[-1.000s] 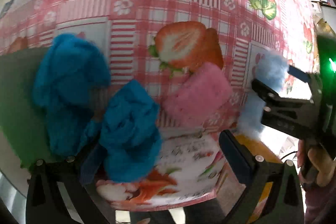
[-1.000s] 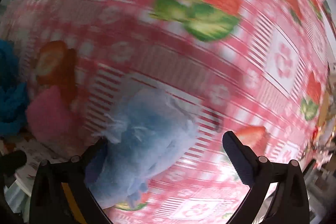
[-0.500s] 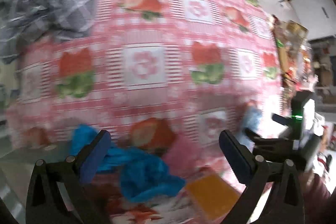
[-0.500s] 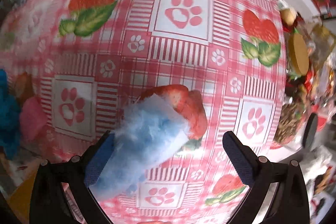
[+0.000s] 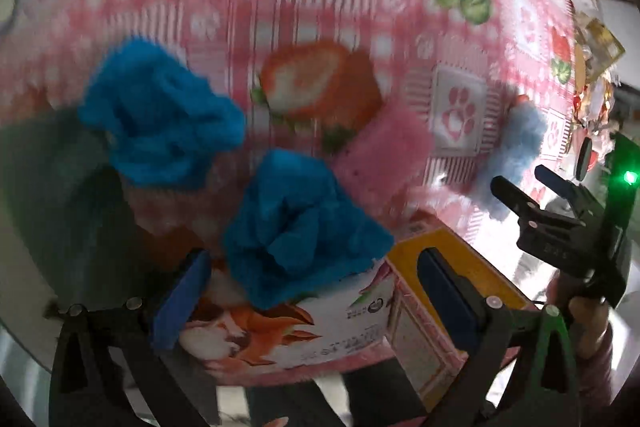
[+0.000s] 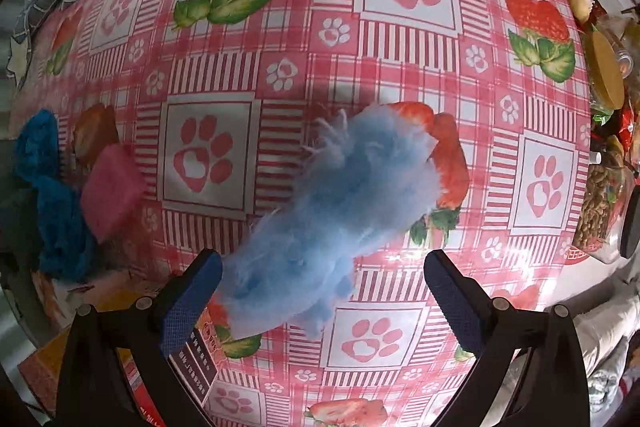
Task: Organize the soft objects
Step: 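Grasp the blue cloth with the left gripper while the right grasps the light blue fluffy toy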
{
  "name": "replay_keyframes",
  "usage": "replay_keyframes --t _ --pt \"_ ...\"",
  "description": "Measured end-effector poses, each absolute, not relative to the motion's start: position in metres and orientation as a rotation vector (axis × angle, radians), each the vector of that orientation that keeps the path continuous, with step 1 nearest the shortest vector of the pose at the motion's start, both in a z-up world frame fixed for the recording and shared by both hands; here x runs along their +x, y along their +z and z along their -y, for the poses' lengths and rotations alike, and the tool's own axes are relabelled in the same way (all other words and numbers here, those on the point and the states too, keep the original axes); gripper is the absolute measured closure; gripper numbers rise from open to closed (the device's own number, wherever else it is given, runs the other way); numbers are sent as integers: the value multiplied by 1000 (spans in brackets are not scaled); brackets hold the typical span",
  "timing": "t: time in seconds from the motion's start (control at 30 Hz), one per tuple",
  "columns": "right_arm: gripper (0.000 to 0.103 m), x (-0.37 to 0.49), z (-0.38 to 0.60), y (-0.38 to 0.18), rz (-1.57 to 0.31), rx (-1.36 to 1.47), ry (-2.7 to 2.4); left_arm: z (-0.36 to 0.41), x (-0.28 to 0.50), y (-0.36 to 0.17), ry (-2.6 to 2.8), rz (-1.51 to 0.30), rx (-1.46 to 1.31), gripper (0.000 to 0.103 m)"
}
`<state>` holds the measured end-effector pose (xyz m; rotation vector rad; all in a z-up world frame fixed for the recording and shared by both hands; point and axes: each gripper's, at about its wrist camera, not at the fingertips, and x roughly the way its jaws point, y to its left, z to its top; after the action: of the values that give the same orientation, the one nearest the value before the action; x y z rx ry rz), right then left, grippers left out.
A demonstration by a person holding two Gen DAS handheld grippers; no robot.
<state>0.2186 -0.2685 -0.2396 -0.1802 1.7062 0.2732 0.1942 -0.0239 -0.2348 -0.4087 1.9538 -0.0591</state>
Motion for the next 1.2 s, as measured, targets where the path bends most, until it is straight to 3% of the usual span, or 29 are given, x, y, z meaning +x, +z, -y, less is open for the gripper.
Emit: replay_keyframes --t 0.23,0.33,0.37,0.4,0.43,0.5,0.53,0.57,0.6,1.2 --pt "2 212 252 -267 -1726 -222 274 39 197 -276 -62 -2080 -368 3" --pt "2 211 244 -279 -1725 -228 269 48 198 -284 -71 -2104 -292 21" --pt "4 209 244 -280 -1721 -226 265 50 199 -285 -62 -2103 -274 34" --pt "15 207 245 -282 -1719 -218 261 52 201 -287 -60 -2102 -259 47" --pt "17 207 246 -282 -1712 -211 255 53 202 -286 -66 -2089 -261 54" --pt "34 206 252 -278 -1686 -195 244 53 206 -281 -78 -2049 -267 68" --pt "42 207 254 -274 -1672 -190 245 53 211 -276 -83 -2021 -262 70" --pt "63 210 256 -270 -1654 -187 249 56 217 -271 -85 -1982 -252 72" --pt "73 214 261 -268 -1652 -163 260 56 222 -262 -85 -1925 -230 74" --pt "73 216 351 -218 -1596 123 270 53 230 -164 0 -1583 -85 74"
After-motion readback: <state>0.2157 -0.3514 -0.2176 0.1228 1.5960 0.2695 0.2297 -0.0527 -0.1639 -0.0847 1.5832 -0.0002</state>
